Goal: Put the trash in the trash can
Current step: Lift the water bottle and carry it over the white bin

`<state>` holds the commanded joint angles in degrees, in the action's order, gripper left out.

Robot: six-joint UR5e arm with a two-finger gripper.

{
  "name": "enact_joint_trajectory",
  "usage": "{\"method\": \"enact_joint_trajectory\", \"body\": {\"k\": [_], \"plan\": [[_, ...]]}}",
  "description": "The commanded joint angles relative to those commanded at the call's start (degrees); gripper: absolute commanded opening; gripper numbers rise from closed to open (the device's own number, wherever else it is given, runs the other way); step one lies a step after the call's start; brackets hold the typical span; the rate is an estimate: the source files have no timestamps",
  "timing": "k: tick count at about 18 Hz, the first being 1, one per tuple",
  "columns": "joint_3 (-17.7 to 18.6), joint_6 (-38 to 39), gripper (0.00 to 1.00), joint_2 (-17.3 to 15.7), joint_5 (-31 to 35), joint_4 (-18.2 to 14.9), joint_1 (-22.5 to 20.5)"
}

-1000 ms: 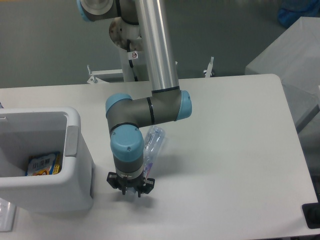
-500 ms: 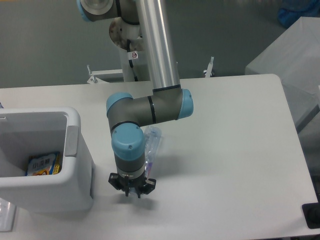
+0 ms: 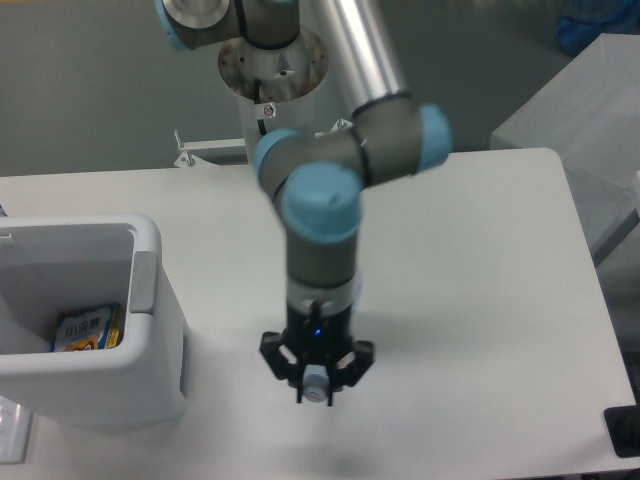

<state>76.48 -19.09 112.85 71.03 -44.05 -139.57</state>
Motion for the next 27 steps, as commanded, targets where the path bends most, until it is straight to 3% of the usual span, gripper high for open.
{"method": "enact_joint_trajectory", "body": {"k": [4, 7, 18, 27], "plan": [[-3.17, 9.06, 0.28, -1.23, -2.03, 6.32, -0.18], [-3.79, 9.34, 0.28, -2.11, -4.04, 9.23, 0.35], [-1.6, 10.3, 0.28, -11.15, -5.28, 9.51, 8.26], [-2.03, 16.8, 0.28, -12.13, -5.28, 9.42, 14.58]]}}
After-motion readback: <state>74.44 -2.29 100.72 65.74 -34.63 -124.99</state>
